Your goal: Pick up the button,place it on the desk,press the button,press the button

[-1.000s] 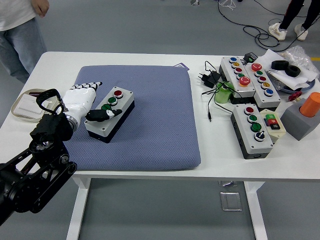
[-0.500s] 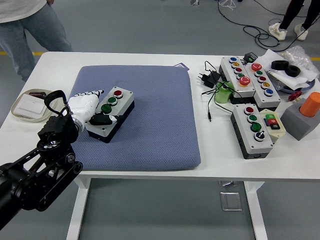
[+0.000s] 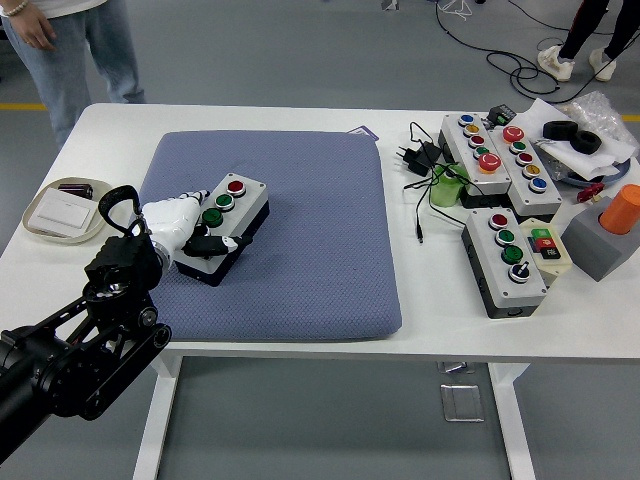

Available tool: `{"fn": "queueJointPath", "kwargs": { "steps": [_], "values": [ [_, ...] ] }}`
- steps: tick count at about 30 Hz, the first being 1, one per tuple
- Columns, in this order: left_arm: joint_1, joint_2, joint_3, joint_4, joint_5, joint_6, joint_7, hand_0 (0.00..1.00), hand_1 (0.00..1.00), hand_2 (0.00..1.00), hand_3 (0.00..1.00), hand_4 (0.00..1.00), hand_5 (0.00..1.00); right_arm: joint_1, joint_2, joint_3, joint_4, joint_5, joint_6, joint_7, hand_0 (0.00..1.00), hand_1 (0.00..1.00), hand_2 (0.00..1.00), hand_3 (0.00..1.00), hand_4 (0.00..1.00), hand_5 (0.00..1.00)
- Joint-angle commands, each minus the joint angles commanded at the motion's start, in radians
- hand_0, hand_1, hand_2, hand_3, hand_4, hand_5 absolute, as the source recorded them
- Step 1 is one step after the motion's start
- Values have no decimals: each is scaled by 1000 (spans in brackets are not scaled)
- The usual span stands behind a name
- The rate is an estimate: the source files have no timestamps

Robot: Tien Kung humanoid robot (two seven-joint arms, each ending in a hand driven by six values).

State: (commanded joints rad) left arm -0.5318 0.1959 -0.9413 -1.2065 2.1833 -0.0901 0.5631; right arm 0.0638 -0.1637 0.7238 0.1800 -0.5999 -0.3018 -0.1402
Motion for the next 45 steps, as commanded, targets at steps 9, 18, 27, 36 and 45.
{"fn": "queueJointPath", "kwargs": {
  "steps": [9,18,27,36,45],
  "values": [
    [3,23,-5,-29,46,28,-78,495,663,761,721,979,395,-6,0,2,0,-4,0,-2,631,471,530,583,272,21],
    [1,59,-18,-22,80,-97,-165,472,624,701,687,955,376,-10,0,8,0,-11,0,-2,631,472,530,583,272,20],
    [-1,75,-22,-53,86,-78,-169,370,538,604,695,952,385,-5,1,9,0,-12,0,-4,631,470,529,583,270,16],
    [-4,81,-26,-79,86,80,-258,346,498,538,569,934,369,-3,0,10,0,-15,0,-5,631,468,528,582,270,16],
    [-3,78,-23,-74,86,65,-240,465,683,763,840,998,604,-2,1,15,0,-17,-2,-5,631,468,527,582,270,14]
  ]
}}
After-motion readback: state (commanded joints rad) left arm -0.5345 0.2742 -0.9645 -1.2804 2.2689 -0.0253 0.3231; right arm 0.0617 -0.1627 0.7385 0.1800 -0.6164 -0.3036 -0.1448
